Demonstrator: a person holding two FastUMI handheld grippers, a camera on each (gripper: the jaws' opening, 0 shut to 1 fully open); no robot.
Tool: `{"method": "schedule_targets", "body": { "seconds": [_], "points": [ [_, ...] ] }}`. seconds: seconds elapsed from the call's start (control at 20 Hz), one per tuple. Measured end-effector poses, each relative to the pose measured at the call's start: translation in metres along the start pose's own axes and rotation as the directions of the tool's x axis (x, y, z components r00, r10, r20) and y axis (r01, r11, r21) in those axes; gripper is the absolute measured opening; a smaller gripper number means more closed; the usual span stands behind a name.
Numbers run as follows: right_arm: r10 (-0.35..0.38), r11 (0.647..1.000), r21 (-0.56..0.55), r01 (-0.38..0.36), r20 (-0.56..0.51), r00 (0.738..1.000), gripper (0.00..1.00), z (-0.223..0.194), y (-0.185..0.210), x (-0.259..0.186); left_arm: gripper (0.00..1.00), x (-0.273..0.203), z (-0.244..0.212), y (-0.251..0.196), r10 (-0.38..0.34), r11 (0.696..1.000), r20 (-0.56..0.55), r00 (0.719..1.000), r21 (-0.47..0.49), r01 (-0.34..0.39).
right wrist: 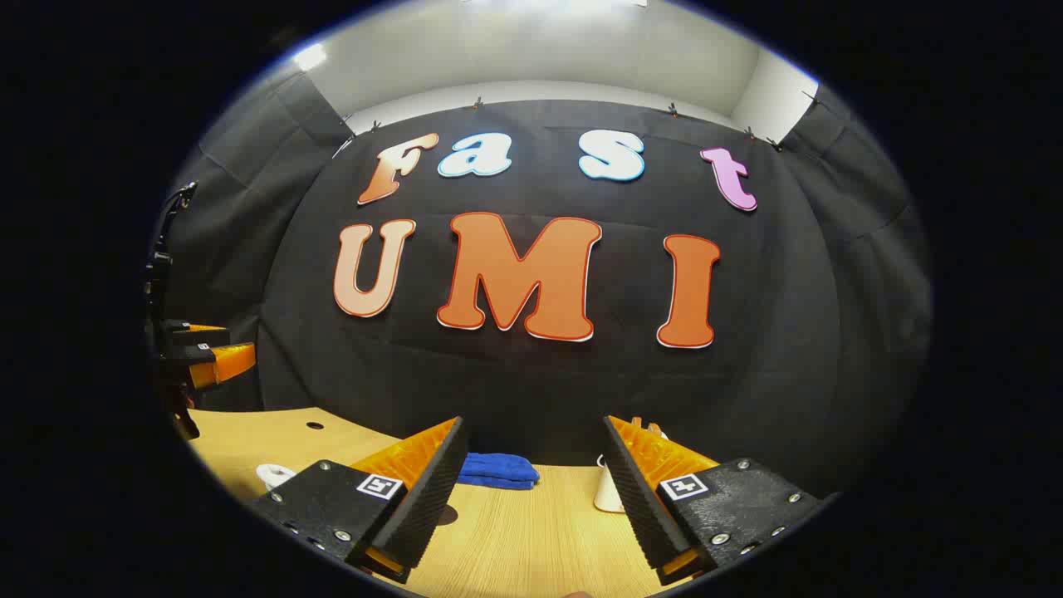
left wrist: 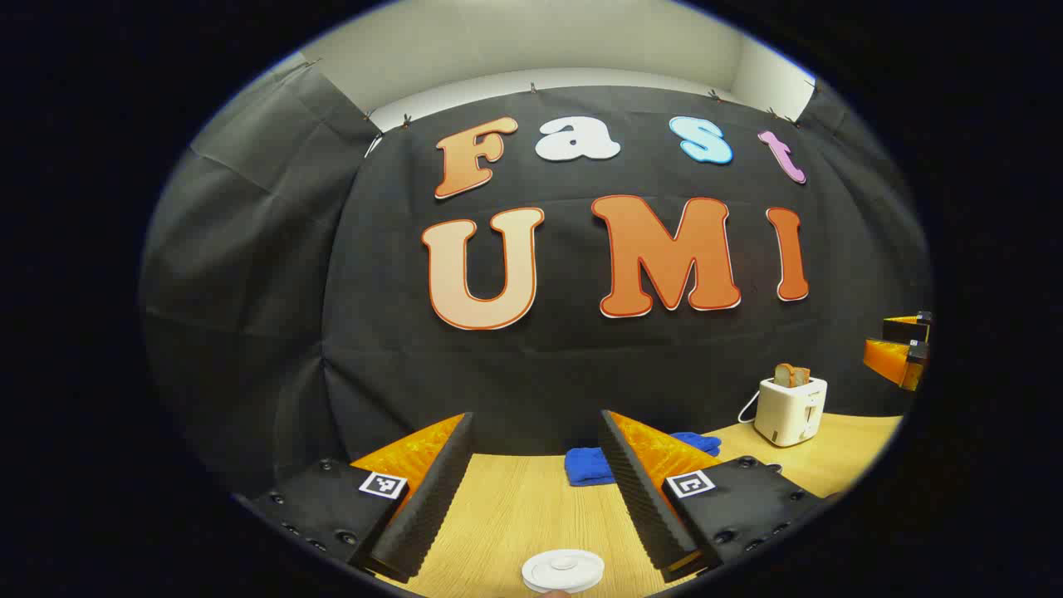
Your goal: Open the teacup lid with one hand, grasp the water bottle and pour water into the teacup with the other hand; after pouring, place the water bottle on the coaster and then close the teacup lid.
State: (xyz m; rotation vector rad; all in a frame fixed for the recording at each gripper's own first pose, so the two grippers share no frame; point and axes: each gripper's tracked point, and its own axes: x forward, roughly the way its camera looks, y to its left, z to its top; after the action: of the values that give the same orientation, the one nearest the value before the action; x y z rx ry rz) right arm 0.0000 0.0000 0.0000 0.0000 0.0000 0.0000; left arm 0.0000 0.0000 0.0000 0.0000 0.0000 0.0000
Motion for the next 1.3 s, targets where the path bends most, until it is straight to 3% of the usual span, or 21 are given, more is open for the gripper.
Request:
{"method": "schedule_targets", "body": {
  "seconds": [0.05,0.2,0.3,0.35,0.4,0.65,0.9,1.1,1.15,1.3],
  "points": [
    [0.001,1.0,0.002,-0.001,0.003,1.0,0.96,0.001,0.0,0.0,0.94,0.0,0.001,0.001,0.002,1.0,0.002,1.0,-0.003,-0.002],
    [0.022,1.0,0.013,-0.022,0.005,1.0,0.96,0.003,0.002,0.001,0.94,0.0,0.004,0.001,0.004,1.0,0.009,1.0,0.003,-0.004],
    [0.032,0.999,0.014,-0.032,0.009,0.999,0.96,0.004,0.004,0.002,1.0,0.001,0.005,0.002,0.008,1.0,0.009,1.0,-0.002,-0.008],
    [0.037,0.999,0.011,-0.037,0.008,0.999,0.96,0.005,0.005,0.004,0.94,0.0,0.004,0.002,0.008,1.0,0.006,1.0,-0.006,-0.008],
    [0.041,0.999,0.009,-0.042,0.005,0.999,0.96,0.005,0.009,0.007,1.0,0.0,0.005,0.002,0.008,1.0,0.003,1.0,-0.01,-0.008],
    [0.057,0.998,0.005,-0.057,0.012,0.998,0.96,0.006,0.015,0.013,0.94,0.0,-0.001,0.003,0.005,1.0,-0.008,1.0,-0.021,-0.005],
    [0.074,0.997,-0.005,-0.074,0.006,0.997,0.96,0.002,0.023,0.012,1.0,-0.001,-0.003,0.004,0.001,1.0,-0.009,1.0,-0.03,-0.001],
    [0.078,0.997,-0.007,-0.078,0.008,0.997,0.97,0.001,0.025,0.013,0.94,-0.002,-0.005,0.006,0.001,1.0,-0.016,1.0,-0.03,-0.001],
    [0.08,0.997,-0.006,-0.08,0.006,0.997,0.96,0.001,0.026,0.013,1.0,-0.003,-0.007,0.005,-0.001,1.0,-0.019,1.0,-0.027,0.001],
    [0.077,0.997,0.001,-0.077,-0.001,0.997,0.97,-0.003,0.024,0.011,1.0,-0.004,-0.014,0.008,0.009,1.0,-0.043,0.999,0.007,-0.008]
  ]
}}
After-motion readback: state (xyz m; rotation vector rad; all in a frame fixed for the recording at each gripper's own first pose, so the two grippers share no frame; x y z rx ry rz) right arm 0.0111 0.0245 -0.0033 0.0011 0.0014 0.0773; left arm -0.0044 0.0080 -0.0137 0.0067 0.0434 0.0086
